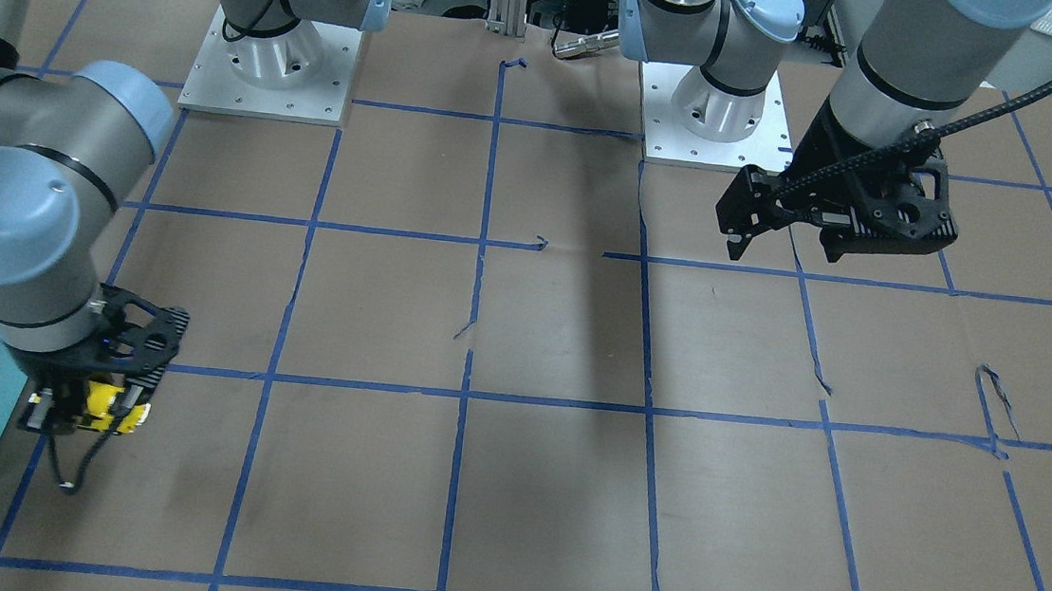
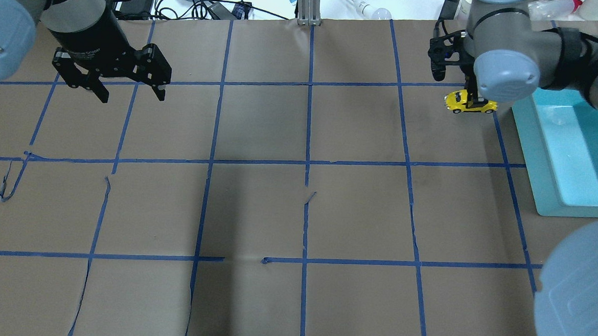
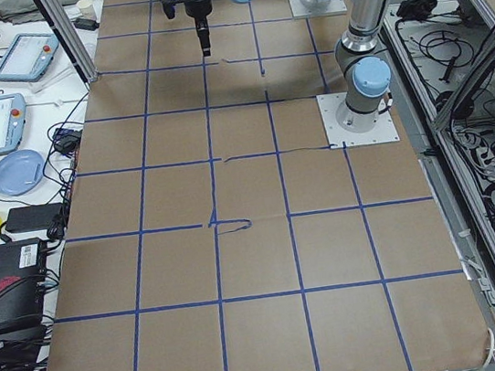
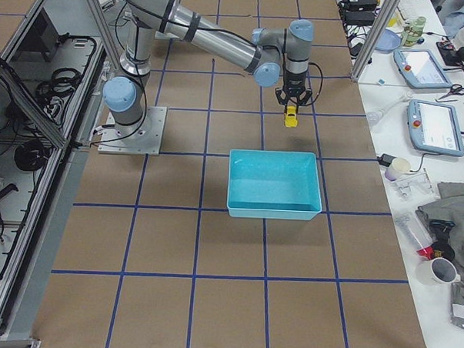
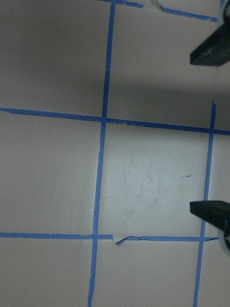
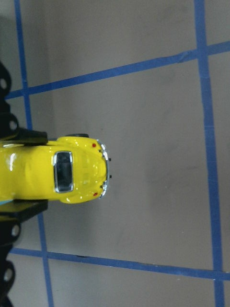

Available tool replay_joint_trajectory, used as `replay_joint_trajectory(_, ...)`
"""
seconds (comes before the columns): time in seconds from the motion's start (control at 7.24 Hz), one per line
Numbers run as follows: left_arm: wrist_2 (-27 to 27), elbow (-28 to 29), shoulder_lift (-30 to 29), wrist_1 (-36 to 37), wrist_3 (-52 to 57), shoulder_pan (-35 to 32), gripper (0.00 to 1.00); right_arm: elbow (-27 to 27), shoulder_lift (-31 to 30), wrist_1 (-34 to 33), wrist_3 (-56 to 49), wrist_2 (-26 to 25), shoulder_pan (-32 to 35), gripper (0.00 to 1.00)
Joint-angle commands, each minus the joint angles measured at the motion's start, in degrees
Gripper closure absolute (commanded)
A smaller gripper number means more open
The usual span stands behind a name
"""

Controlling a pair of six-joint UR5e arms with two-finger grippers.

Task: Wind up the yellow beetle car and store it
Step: 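Lower the car into the light-blue bin with the right gripper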

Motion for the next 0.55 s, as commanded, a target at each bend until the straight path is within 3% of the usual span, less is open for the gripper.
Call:
replay_joint_trajectory(0.0,0.4,-0.1,0.1,-0.2,0.0,-0.1,0.00,-0.8,-1.2,1.7,-8.7,0.4,-8.4,0.96)
replay_joint_trajectory(0.41,-0.1,-1.6,0.7,0.0,0.0,-0.1,0.00,-0.4,-2.1,0.9,-25.1,0.8,-18.5,0.96)
